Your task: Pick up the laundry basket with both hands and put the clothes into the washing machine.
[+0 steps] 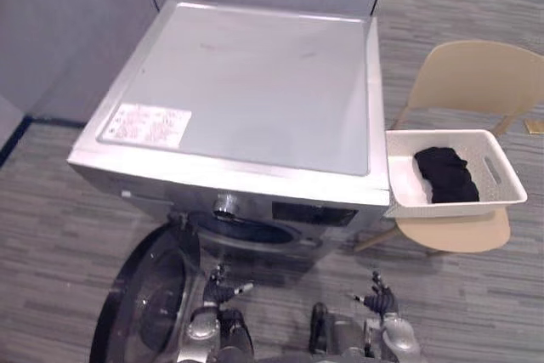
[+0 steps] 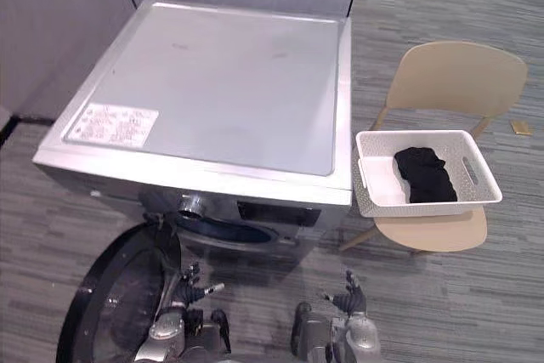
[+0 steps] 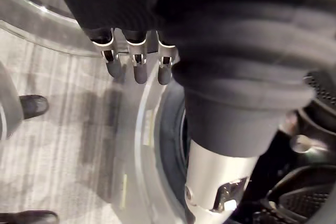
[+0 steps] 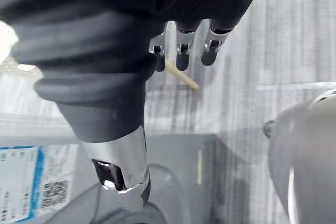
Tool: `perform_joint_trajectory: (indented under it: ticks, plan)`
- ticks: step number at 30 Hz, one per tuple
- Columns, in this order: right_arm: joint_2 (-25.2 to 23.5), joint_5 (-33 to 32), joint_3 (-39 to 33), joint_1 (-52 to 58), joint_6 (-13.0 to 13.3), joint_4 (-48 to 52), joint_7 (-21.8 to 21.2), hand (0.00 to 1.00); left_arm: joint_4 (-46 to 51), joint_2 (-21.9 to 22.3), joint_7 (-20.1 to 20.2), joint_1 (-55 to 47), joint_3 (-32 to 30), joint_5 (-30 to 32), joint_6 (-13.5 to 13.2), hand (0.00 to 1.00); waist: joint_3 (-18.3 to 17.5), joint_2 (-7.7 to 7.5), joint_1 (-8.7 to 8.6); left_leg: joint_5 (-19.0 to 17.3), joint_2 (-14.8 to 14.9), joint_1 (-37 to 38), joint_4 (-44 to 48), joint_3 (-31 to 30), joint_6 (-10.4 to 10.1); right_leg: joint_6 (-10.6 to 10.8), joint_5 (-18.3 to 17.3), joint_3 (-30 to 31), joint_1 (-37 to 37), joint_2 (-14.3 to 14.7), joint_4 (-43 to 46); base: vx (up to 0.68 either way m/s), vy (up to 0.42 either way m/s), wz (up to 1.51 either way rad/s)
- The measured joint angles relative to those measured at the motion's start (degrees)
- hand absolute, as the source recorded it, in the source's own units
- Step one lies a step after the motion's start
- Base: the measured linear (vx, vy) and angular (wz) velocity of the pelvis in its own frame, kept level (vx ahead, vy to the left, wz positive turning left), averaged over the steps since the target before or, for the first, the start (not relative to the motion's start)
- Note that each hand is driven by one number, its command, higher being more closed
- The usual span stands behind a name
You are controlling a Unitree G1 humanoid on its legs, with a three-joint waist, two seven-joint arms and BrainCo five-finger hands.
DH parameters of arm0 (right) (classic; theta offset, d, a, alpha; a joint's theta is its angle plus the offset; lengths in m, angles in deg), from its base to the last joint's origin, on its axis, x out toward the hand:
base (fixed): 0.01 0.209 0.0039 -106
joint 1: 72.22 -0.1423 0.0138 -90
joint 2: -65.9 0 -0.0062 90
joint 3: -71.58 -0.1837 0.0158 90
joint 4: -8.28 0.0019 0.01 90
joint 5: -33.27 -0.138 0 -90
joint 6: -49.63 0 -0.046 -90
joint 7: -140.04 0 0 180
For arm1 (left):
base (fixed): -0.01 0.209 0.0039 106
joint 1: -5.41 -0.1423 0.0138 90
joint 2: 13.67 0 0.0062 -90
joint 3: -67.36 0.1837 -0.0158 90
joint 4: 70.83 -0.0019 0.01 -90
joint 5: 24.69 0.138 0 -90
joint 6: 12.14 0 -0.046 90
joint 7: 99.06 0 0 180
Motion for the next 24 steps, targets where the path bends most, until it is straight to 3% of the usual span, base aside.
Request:
perform_joint_trajectory:
  ticks: [3, 7, 11, 13, 15, 16, 17, 18, 19, 20, 22, 23, 24]
  plan:
    - [0.0, -0.5, -1.2, 0.1, -0.7, -2.7, -0.1, 0.00, -3.4, -1.0, 0.0, -0.2, -2.1, 2.1, 0.5, 0.00, -0.6, -0.03, -1.22, 0.2, -0.5, 4.1, -1.6, 1.6, 0.0, 0.7, 3.4, 1.3, 6.0, 0.9, -7.6, 0.09, 0.084, -0.28]
    - [-0.1, -1.6, -1.8, -0.3, -0.7, -4.9, -0.2, 0.00, -4.9, -1.6, 0.0, -0.2, -2.0, 3.6, 0.6, 0.00, -2.1, -0.17, -1.11, 0.2, -1.1, 5.8, -2.6, 5.1, 0.0, 0.8, 6.7, 5.7, 6.9, 1.3, -11.9, 0.01, 0.048, -0.56]
    - [0.1, -2.2, -1.6, -2.4, -0.7, -5.6, -0.1, 0.00, -5.7, -1.6, 0.0, -0.1, -2.0, 3.7, 0.6, 0.00, -1.9, -0.49, -1.18, -0.1, -1.3, 6.8, -2.2, 11.1, 0.1, 0.6, 9.7, 15.2, 2.5, 2.9, -12.2, -0.08, -0.003, -1.22]
    - [0.5, -2.2, -0.8, -4.7, -0.8, -5.2, -0.1, 0.00, -5.9, -1.6, 0.0, -0.1, -2.0, 3.7, 0.7, 0.00, -1.2, -0.75, -1.59, -2.7, -0.6, 6.5, -0.6, 14.5, 0.2, 0.5, 10.8, 20.8, -1.3, 5.0, -11.5, -0.14, -0.057, -1.85]
    - [0.8, -2.3, -0.3, -7.1, -1.0, -4.2, 0.1, 0.00, -6.6, -1.6, 0.0, 0.9, -2.0, 3.7, 0.7, 0.00, 0.3, -0.50, -2.11, -4.8, 0.5, 7.2, -0.3, 20.6, 0.6, -4.1, 8.3, 13.8, -3.3, 4.5, -12.1, -0.16, -0.042, -1.84]
    - [0.6, -2.4, -0.1, -8.7, -1.0, -4.1, 0.1, 0.00, -6.9, -1.1, 0.0, 1.3, -2.0, 3.7, 1.0, 0.00, 0.9, 0.62, -2.40, -5.4, 3.1, 7.5, 0.2, 26.1, 0.3, -6.4, 7.6, 2.6, -5.7, 3.4, -8.7, -0.08, -0.074, -2.27]
    - [0.4, -2.7, 1.4, -9.2, -1.0, -4.1, 0.1, 0.00, -6.9, -1.8, 0.0, 1.2, -2.0, 3.7, 1.1, 0.00, 0.6, -1.53, -2.37, -5.9, 2.8, 9.6, 1.4, 31.4, -0.7, -10.7, 4.2, -11.8, -7.3, 0.8, -2.5, -0.05, -0.074, -2.24]
    - [0.5, -2.8, 1.7, -9.3, -1.0, -4.2, 0.1, 0.00, -7.2, -2.0, 0.0, 1.3, -1.9, 3.8, 1.3, 0.00, 0.8, -1.61, -2.36, -5.9, 2.8, 10.4, 1.8, 33.1, -1.4, -11.1, 4.4, -15.1, -7.3, -0.1, -2.1, 0.12, -0.084, -2.27]
    - [0.6, -3.3, 1.8, -9.4, -0.8, -4.1, 0.1, 0.00, -7.3, -2.4, 0.1, 1.0, -1.9, 3.9, 1.6, 0.00, 1.0, -0.66, -2.39, -5.7, 3.4, 11.9, 1.9, 37.1, -1.8, -13.8, 3.1, -23.5, -6.8, -1.7, -0.9, 0.17, -0.095, -2.37]
    - [0.6, -3.5, 1.8, -9.7, -0.6, -4.2, 0.1, 0.00, -7.4, -2.2, 0.2, 0.7, -2.0, 3.9, 1.7, 0.00, 1.0, -0.61, -2.46, -5.7, 3.5, 13.8, 2.1, 39.5, -2.0, -14.8, 2.6, -31.5, -6.6, -3.8, 2.1, 0.20, -0.130, -2.40]
    - [0.8, -3.9, 1.8, -9.6, -0.6, -4.2, 0.1, 0.00, -7.4, -2.6, 0.2, 0.7, -2.0, 4.0, 1.8, 0.00, 0.8, -1.15, -2.46, -6.2, 3.2, 16.3, 2.5, 42.1, -2.7, -13.6, 1.9, -37.2, -6.5, -5.8, 6.5, 0.22, -0.177, -2.23]
    - [1.0, -4.0, 1.8, -9.2, -0.6, -4.3, 0.1, 0.00, -7.5, -2.8, 0.2, 1.2, -2.0, 4.2, 1.8, 0.00, 1.1, -0.61, -2.67, -6.4, 3.3, 18.0, 3.2, 43.2, -3.1, -11.0, 0.4, -34.8, -8.1, -5.5, 9.2, 0.33, -0.216, -2.21]
    - [1.3, -4.0, 1.8, -8.6, -0.6, -4.3, 0.1, 0.00, -7.4, -2.7, 0.3, 2.2, -2.0, 4.3, 1.8, 0.00, 1.3, -0.15, -3.40, -6.4, 3.6, 19.0, 4.6, 43.5, -3.1, -10.2, -0.6, -32.0, -9.3, -4.1, 11.4, 0.31, -0.179, -1.66]
